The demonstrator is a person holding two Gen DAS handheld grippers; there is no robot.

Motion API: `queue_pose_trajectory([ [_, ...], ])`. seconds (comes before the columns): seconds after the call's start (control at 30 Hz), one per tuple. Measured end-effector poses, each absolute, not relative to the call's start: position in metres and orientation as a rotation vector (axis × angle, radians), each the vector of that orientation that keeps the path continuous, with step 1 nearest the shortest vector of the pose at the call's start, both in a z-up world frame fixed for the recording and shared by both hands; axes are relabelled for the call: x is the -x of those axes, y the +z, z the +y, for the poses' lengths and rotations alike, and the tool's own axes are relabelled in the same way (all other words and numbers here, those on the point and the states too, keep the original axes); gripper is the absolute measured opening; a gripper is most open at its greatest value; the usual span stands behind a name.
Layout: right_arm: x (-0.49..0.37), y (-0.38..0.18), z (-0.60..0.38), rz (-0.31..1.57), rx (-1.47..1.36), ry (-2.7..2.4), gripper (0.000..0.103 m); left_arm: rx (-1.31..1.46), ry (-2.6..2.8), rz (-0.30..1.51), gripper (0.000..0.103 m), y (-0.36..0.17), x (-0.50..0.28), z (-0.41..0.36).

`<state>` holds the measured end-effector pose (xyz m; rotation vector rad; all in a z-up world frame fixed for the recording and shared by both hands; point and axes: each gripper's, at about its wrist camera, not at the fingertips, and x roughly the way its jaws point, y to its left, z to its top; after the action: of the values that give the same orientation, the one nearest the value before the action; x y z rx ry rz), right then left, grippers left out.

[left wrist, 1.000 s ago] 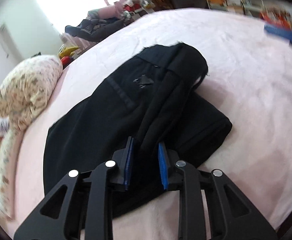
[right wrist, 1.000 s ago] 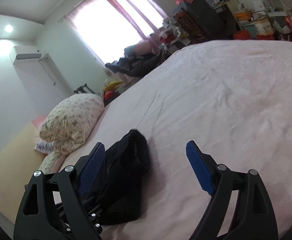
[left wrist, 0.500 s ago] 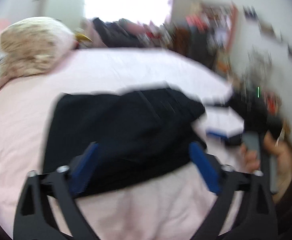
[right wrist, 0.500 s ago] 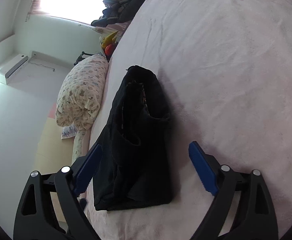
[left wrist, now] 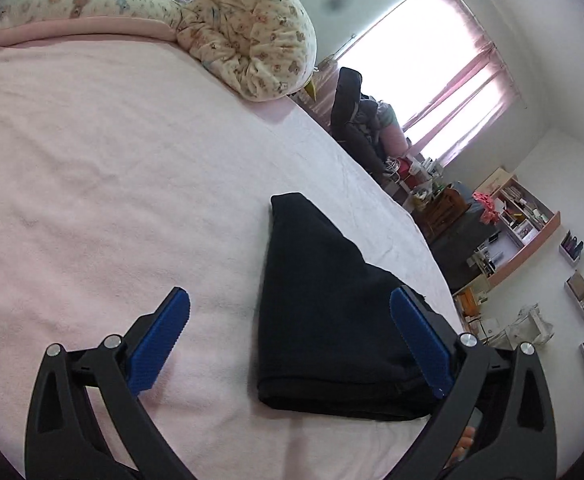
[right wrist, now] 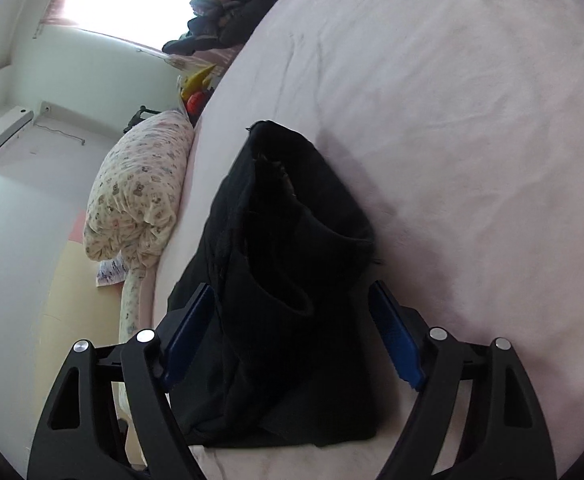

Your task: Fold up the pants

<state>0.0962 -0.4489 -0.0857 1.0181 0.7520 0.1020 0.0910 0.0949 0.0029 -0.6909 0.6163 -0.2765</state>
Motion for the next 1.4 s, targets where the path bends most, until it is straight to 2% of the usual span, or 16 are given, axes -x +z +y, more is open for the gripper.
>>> queue_pose_trajectory([
  [0.1,-0.100,-0.079,-0.445,0.711,-0.959,0.041,0.042,0.662,-0.277,0.595,0.101,0.011,-0.089,0.092],
  [0.2,-0.095,-0.076,-0.442,0.695,-0.962,0.018,0.037,0.663,-0.286,0.589,0.101,0.010,-0.090,0.097],
  [0.57,-0.058,-0.062,-0.429,0.682,-1.141,0.111,0.033,0.683,-0.287,0.604,0.101,0.009,-0.092,0.101],
  [0.77,-0.035,-0.096,-0.434,0.690,-1.229,0.049,0.033,0.667,-0.297,0.622,0.101,0.006,-0.097,0.097],
  [0.9,-0.040,-0.109,-0.442,0.705,-1.261,0.073,0.036,0.665,-0.336,0.631,0.101,0.004,-0.099,0.092],
  [0.97,-0.043,-0.104,-0.441,0.720,-1.214,0.089,0.040,0.627,-0.428,0.644,0.101,0.005,-0.101,0.079],
  [1.03,-0.043,-0.100,-0.442,0.739,-1.181,0.122,0.048,0.550,-0.493,0.649,0.101,0.008,-0.099,0.060],
  [1.1,-0.040,-0.095,-0.442,0.748,-1.149,0.145,0.049,0.468,-0.517,0.637,0.101,0.011,-0.096,0.044],
  [1.17,-0.029,-0.089,-0.445,0.753,-1.103,0.103,0.067,0.399,-0.534,0.633,0.101,0.012,-0.094,0.029],
  [1.2,-0.019,-0.083,-0.448,0.733,-1.061,0.040,0.071,0.389,-0.543,0.639,0.101,0.010,-0.095,0.026],
  [1.33,0.004,-0.051,-0.452,0.572,-0.874,-0.051,0.071,0.425,-0.550,0.672,0.101,0.003,-0.102,0.021],
  [1.4,-0.006,-0.033,-0.438,0.559,-0.765,0.028,0.070,0.460,-0.550,0.674,0.101,0.001,-0.106,0.022],
])
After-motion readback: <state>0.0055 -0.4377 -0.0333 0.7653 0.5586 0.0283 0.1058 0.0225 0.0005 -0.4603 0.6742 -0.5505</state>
